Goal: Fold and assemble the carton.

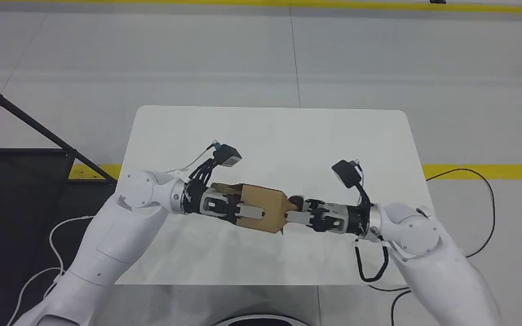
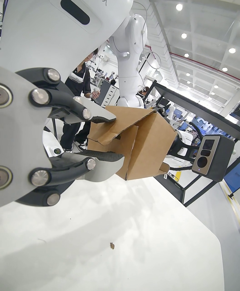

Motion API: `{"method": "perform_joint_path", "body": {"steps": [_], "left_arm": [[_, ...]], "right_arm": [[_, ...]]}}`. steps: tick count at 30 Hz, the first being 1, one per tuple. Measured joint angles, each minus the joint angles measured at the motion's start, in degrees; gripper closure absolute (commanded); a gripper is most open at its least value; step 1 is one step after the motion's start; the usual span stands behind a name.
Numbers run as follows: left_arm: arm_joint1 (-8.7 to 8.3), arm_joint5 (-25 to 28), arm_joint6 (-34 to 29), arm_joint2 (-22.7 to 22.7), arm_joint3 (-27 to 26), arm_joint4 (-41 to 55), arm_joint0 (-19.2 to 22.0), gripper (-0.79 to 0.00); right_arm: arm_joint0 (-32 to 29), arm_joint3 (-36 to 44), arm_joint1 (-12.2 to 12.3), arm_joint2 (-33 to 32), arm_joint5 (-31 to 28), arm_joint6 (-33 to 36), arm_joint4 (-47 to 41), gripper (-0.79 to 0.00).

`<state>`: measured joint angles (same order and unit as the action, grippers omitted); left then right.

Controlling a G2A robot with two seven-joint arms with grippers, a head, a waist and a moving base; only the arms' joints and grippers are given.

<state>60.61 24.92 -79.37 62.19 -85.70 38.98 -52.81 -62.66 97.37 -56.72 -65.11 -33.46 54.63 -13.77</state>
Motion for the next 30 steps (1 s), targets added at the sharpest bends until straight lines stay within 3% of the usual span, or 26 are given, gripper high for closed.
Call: {"method": "perform_joint_path", "body": {"steps": [30], "left_arm": [[-0.38, 0.30, 0.30, -2.16, 0.82, 0.46, 1.32, 0.000]], "right_arm": [[2.16, 0.62, -0.62, 2.08, 2.69, -0.61, 3.25, -0.314]]}}
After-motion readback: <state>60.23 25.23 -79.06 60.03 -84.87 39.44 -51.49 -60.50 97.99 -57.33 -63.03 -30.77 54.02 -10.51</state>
